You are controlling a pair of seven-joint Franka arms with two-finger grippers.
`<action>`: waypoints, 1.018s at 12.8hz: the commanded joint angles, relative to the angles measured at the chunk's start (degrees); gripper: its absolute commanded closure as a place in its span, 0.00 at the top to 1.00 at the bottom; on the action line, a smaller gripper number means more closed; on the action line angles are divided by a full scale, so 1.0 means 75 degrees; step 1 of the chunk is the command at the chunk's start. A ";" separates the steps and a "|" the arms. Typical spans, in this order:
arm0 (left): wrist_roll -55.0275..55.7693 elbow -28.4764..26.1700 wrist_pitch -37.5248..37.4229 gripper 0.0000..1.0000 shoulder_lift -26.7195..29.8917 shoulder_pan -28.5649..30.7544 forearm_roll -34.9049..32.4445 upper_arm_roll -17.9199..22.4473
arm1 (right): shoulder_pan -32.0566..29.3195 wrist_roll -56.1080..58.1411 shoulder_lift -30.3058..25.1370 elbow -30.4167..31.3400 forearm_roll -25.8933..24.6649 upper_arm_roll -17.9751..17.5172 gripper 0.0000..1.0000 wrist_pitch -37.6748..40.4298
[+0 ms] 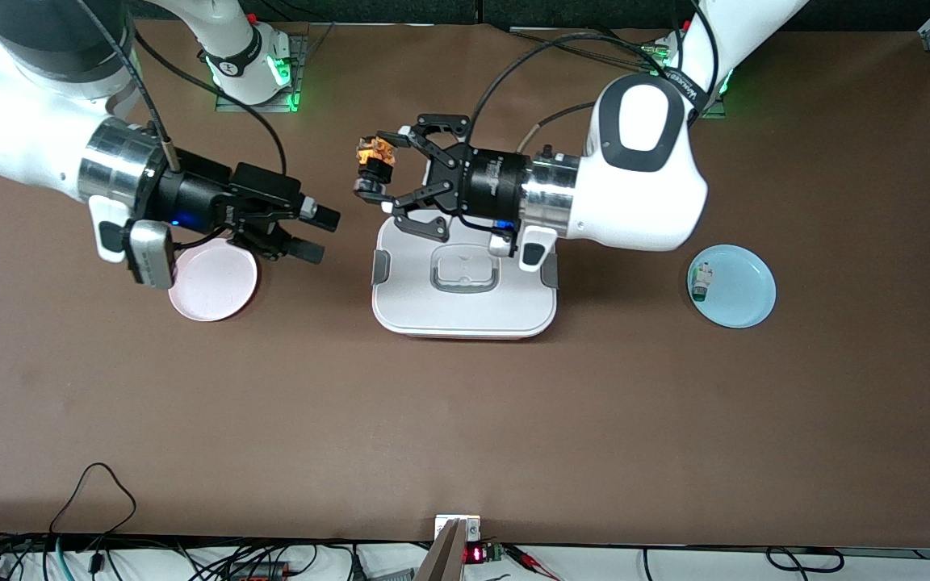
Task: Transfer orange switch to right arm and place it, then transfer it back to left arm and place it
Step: 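Reach the right gripper toward the orange switch held by the left gripper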
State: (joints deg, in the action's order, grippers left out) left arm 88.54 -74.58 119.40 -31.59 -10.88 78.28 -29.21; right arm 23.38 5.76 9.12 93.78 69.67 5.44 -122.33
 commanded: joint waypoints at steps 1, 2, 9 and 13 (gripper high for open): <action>-0.0004 0.0170 0.0041 0.00 -0.0078 0.0021 0.0227 -0.0020 | 0.0269 -0.0543 -0.0478 0.0457 0.0192 0.0036 1.00 -0.0364; -0.0016 0.0170 0.0041 0.00 -0.0078 0.0032 0.0216 -0.0020 | 0.0421 -0.0742 -0.0513 0.0457 0.0192 0.0036 1.00 -0.0516; -0.0016 0.0170 0.0006 0.00 -0.0089 0.0021 0.0157 -0.0020 | 0.1395 -0.1142 -0.0817 0.1030 0.0192 0.0025 1.00 -0.1947; -0.0016 0.0170 0.0006 0.00 -0.0089 0.0021 0.0157 -0.0020 | 0.1407 -0.1423 -0.1356 0.1580 0.0192 0.0024 0.96 -0.1924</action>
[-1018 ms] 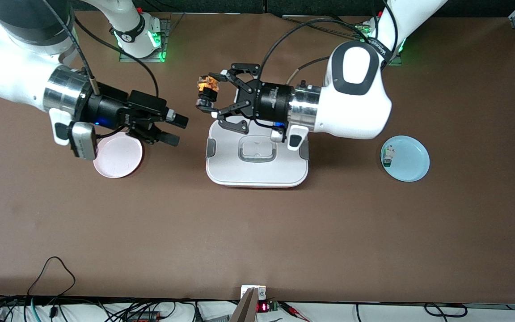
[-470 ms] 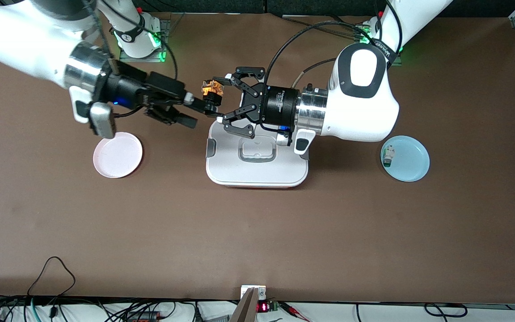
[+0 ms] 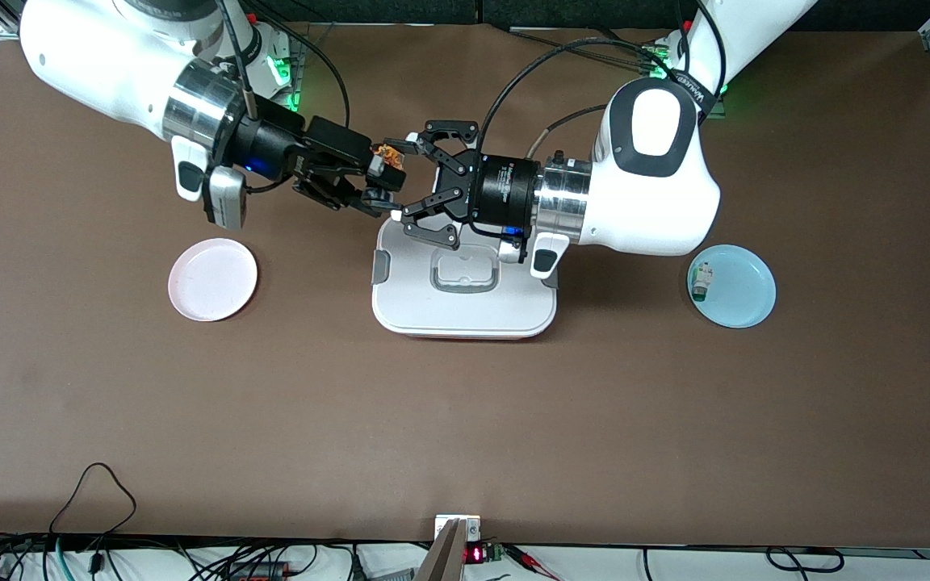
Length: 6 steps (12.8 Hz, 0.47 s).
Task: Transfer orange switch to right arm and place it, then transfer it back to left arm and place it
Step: 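Reach the right gripper toward the orange switch held by the left gripper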
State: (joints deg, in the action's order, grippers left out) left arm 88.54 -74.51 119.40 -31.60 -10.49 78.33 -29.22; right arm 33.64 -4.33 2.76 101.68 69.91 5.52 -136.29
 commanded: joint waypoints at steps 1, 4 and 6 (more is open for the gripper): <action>-0.0016 0.0161 0.0006 0.00 -0.0087 -0.0031 0.0150 -0.0018 | 0.0061 -0.0079 -0.0625 0.0668 0.0159 0.0002 0.95 -0.0085; -0.0016 0.0161 0.0006 0.00 -0.0087 -0.0031 0.0138 -0.0018 | 0.0306 -0.0149 -0.0719 0.0833 0.0159 0.0002 0.89 -0.0295; -0.0027 0.0161 0.0018 0.00 -0.0087 -0.0042 0.0138 -0.0018 | 0.0599 -0.0173 -0.0720 0.0892 0.0159 0.0002 0.79 -0.0694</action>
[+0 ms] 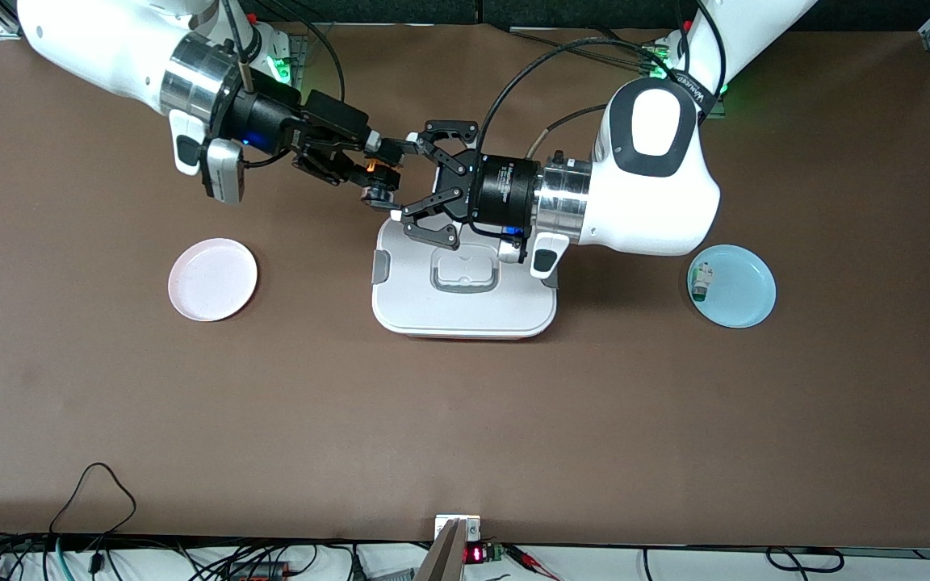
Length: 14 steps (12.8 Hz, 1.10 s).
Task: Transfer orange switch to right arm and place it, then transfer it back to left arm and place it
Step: 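Reach the right gripper toward the orange switch held by the left gripper, then close the right gripper on the orange switch beside the left gripper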
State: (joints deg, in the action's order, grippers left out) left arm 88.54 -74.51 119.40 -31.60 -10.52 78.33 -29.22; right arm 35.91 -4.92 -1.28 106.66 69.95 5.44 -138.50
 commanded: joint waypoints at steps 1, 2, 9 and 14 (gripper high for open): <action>-0.0027 0.0161 0.0018 0.00 -0.0087 -0.0039 0.0138 -0.0018 | 0.0310 -0.0093 -0.0181 0.0239 0.0154 0.0013 0.78 -0.0401; -0.0027 0.0161 0.0018 0.00 -0.0087 -0.0039 0.0138 -0.0018 | 0.0298 -0.0093 -0.0181 0.0240 0.0154 0.0025 0.77 -0.0389; -0.0004 0.0173 0.0006 0.00 -0.0087 -0.0038 0.0115 0.0005 | 0.0228 -0.0035 -0.0228 0.0228 0.0154 0.0107 0.68 -0.0342; -0.0016 0.0208 0.0006 0.00 -0.0099 -0.0074 0.0115 -0.0006 | 0.0228 -0.0023 -0.0240 0.0216 0.0154 0.0107 0.40 -0.0342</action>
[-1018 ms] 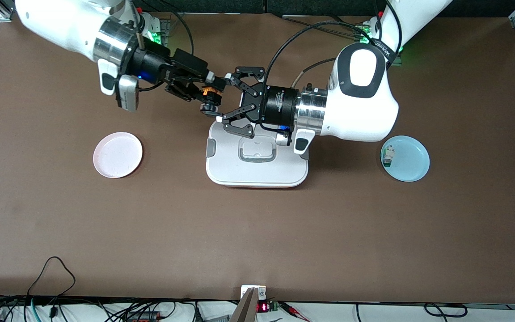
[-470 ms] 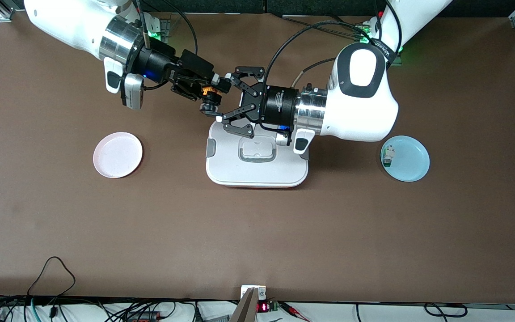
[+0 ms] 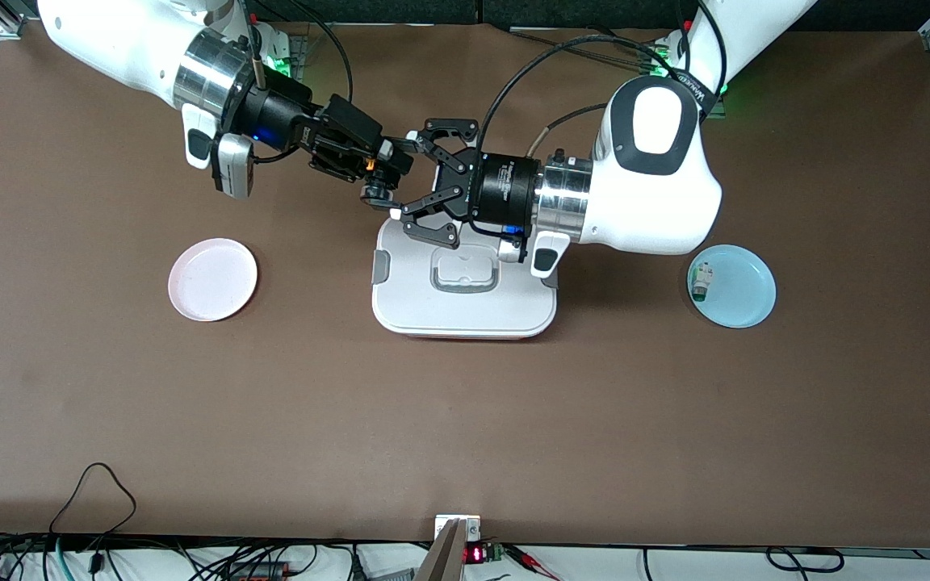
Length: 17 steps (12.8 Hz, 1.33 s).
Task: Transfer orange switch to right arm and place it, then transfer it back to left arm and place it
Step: 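Close the right gripper on the orange switch beside the left gripper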
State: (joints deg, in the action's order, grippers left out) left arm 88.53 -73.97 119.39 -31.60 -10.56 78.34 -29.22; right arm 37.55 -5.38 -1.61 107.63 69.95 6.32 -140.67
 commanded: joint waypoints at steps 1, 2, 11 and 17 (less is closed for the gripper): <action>-0.0015 0.0135 0.0007 0.00 -0.0099 -0.0069 0.0113 0.0005 | 0.0008 0.0038 -0.0184 0.0075 0.0153 -0.0022 0.33 -0.0052; -0.0015 0.0147 0.0007 0.00 -0.0099 -0.0069 0.0113 0.0005 | -0.0003 0.0049 -0.0184 0.0075 0.0153 -0.0010 0.24 -0.0052; -0.0015 0.0147 0.0007 0.00 -0.0123 -0.0092 0.0113 0.0005 | -0.0132 0.0167 -0.0079 -0.0183 0.0118 0.0002 0.03 -0.0029; -0.0015 0.0147 0.0007 0.00 -0.0123 -0.0080 0.0101 -0.0007 | -0.0320 0.0167 -0.0044 -0.0371 0.0106 0.0002 0.01 0.0159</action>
State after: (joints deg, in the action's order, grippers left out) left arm 88.46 -72.42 119.80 -32.05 -11.36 78.90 -29.78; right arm 37.24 -5.27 -1.47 106.98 70.00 6.00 -139.85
